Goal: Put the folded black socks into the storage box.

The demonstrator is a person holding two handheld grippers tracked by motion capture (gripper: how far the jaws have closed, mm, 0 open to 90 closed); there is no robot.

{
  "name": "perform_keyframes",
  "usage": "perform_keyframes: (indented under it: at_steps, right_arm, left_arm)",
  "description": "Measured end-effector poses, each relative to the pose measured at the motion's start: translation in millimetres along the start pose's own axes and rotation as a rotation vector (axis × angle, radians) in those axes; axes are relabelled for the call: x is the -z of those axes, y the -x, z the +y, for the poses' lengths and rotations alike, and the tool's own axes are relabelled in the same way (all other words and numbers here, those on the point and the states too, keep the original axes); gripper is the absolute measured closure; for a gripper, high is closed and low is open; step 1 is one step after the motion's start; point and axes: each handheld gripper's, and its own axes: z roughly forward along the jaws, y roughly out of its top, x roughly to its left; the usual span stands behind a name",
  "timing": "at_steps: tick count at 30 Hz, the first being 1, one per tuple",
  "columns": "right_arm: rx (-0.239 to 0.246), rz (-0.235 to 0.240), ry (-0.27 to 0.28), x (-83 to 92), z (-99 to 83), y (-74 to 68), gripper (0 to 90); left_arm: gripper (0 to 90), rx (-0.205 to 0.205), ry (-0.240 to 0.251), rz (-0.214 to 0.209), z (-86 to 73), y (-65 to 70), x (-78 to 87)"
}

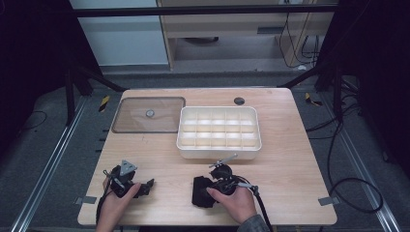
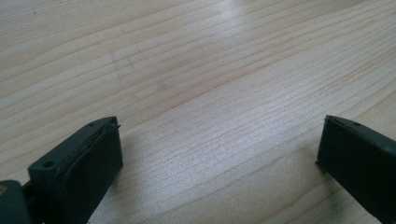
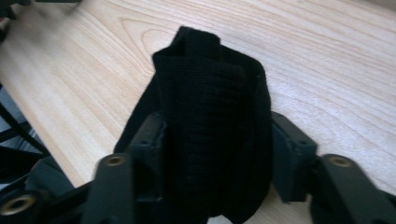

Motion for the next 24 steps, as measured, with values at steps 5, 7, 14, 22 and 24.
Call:
perform_keyframes:
  at_steps: [5, 7, 14, 22, 24]
  right_arm:
    - [0.012, 0.037, 0.009, 1.1, 0.0, 0.5, 64.4]
    - [0.023, 0.043, 0.013, 1.5, 0.1, 0.2, 67.1]
    - [0.036, 0.067, 0.040, 11.8, 1.3, 0.5, 69.9]
    - [0.059, -0.022, 0.079, 64.0, 14.8, 19.5, 69.8]
    - [0.059, -0.055, 0.078, 79.5, 18.0, 27.2, 69.8]
  left_arm:
    - [0.0, -0.005, -0.004, -0.002, 0.2, 0.0, 0.2]
    - [0.0, -0.005, -0.004, -0.002, 0.2, 0.0, 0.2]
    - [0.0, -0.007, -0.004, -0.005, 0.2, 0.2, 0.2]
    - [0.0, -0.007, -0.004, -0.006, 0.3, 0.2, 0.2]
    - [0.0, -0.007, -0.005, -0.006, 0.3, 0.2, 0.2]
